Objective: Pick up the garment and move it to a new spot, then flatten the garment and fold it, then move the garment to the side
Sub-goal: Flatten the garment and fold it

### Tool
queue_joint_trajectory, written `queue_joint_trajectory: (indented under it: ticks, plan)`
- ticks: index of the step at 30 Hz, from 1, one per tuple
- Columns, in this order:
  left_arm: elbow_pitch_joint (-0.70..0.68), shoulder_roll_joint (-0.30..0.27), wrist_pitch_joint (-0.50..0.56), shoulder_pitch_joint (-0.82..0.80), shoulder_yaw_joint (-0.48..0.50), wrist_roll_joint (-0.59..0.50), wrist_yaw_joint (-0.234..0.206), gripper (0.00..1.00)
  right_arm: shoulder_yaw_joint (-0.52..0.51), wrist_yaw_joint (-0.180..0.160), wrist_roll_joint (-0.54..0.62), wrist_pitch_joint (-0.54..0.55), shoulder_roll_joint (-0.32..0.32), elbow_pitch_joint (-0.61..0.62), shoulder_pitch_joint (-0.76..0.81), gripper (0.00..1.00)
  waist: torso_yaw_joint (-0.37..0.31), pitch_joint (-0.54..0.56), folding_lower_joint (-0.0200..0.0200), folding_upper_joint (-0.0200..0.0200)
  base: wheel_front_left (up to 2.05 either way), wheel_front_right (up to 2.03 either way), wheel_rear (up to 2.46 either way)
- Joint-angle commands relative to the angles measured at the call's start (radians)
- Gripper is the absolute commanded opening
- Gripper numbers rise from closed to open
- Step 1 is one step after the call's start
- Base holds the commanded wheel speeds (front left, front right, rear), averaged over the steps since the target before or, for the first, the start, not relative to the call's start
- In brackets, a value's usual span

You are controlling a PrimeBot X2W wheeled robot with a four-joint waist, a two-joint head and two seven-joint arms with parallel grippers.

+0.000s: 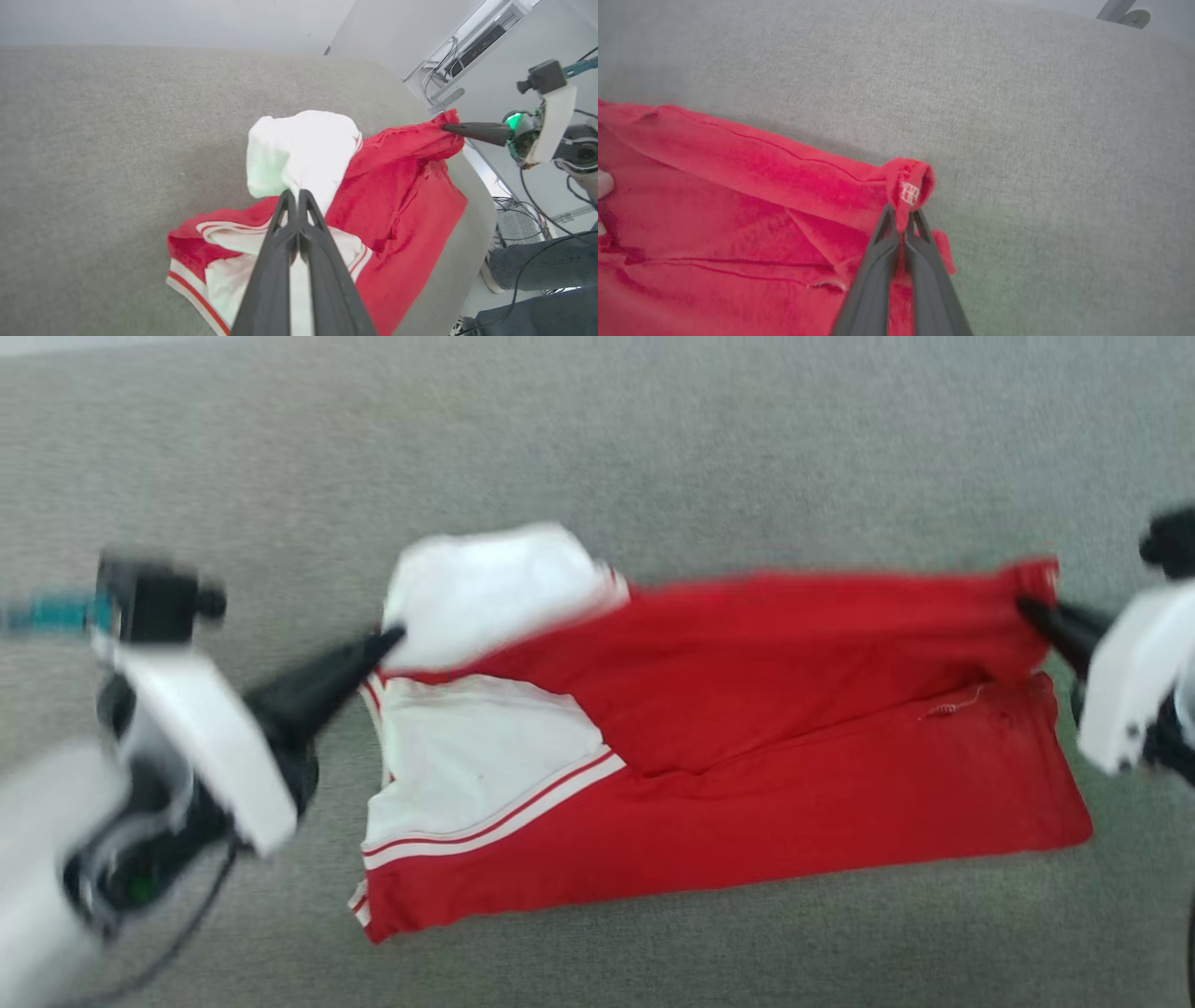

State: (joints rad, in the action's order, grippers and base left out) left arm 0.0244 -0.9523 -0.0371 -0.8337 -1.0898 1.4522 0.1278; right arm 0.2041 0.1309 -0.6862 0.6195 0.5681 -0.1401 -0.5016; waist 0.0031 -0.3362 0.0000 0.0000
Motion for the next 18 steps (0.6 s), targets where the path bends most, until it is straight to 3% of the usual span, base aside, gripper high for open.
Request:
queue_joint_trajectory:
  ticks: [1, 5, 9, 18]
  plan:
    - [-0.019, -0.011, -0.026, 0.034, -0.003, 0.015, 0.004, 0.0, -0.015, 0.0, -0.002, 0.004, 0.0, 0.015, 0.033, 0.0, 0.015, 0.019, 0.0, 0.0, 0.0, 0.0, 0.0]
    - [-0.088, -0.059, -0.148, 0.166, -0.026, -0.001, 0.004, 0.0, -0.102, -0.001, 0.005, 0.018, -0.003, 0.097, 0.172, 0.0, 0.025, 0.034, 0.0, 0.0, 0.0, 0.0, 0.0]
    - [-0.129, -0.072, -0.204, 0.27, -0.039, -0.011, -0.015, 0.0, -0.171, -0.001, 0.013, 0.042, -0.016, 0.176, 0.29, 0.0, 0.035, 0.025, 0.0, 0.0, 0.0, 0.0, 0.0]
    - [-0.002, 0.049, -0.214, 0.314, -0.061, -0.017, -0.006, 0.0, -0.212, -0.001, 0.065, 0.039, -0.067, 0.169, 0.339, 0.0, 0.056, -0.007, 0.0, 0.0, 0.0, 0.0, 0.0]
